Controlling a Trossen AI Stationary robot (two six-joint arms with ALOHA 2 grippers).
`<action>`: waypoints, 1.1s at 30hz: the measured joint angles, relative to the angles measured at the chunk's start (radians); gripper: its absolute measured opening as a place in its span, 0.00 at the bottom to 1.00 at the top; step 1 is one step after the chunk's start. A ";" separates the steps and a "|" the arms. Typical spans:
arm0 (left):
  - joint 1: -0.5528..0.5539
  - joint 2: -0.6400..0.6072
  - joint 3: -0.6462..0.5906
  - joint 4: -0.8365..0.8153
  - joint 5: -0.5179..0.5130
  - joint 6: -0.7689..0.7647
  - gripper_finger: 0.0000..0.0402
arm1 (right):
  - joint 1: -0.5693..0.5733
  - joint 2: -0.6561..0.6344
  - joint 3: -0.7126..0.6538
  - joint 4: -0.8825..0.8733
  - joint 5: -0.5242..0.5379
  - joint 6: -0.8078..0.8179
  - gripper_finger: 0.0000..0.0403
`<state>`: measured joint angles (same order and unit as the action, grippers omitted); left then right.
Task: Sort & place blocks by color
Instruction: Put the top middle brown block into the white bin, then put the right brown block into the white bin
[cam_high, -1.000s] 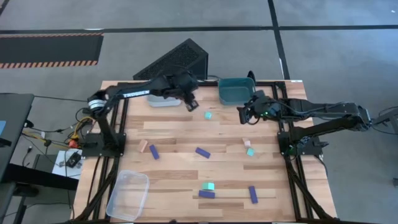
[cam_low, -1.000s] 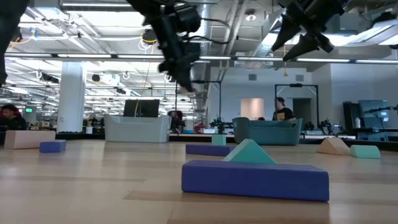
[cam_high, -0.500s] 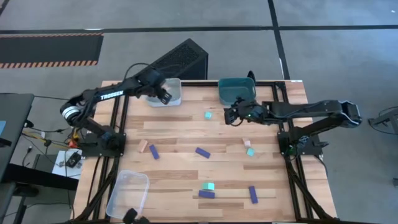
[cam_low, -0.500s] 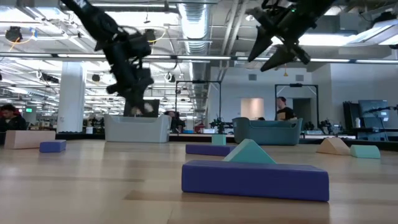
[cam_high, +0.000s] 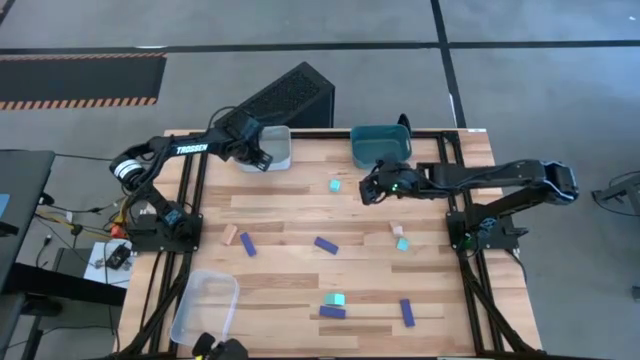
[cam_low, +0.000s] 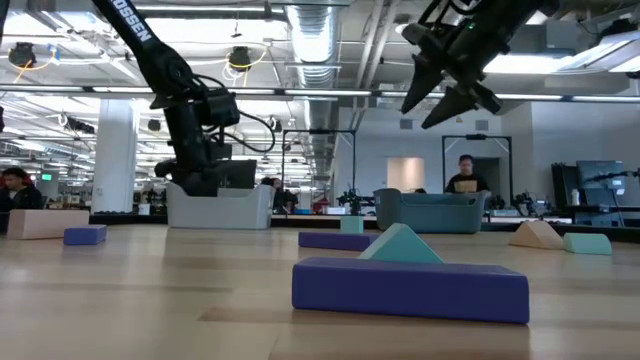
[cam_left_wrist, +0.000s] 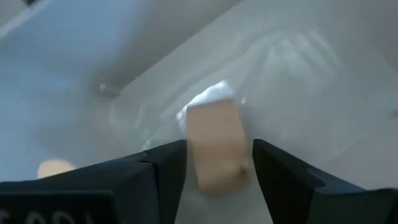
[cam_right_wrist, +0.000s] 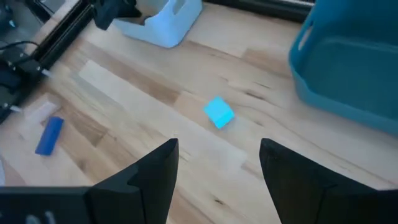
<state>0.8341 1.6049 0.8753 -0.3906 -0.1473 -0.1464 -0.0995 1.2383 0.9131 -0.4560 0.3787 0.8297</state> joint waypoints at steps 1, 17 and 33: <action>0.001 -0.001 0.000 0.005 0.005 -0.006 0.44 | 0.001 -0.003 0.000 -0.025 -0.003 -0.002 0.62; -0.185 -0.160 0.039 0.086 0.019 -0.144 0.46 | -0.215 0.058 -0.002 -0.189 -0.228 -0.236 0.62; -0.533 -0.165 0.038 0.233 -0.190 -0.460 0.46 | -0.358 0.050 -0.002 -0.236 -0.476 -0.567 0.62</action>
<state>0.3008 1.4399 0.9131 -0.1572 -0.3373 -0.6062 -0.4575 1.2881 0.9112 -0.6924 -0.0970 0.2627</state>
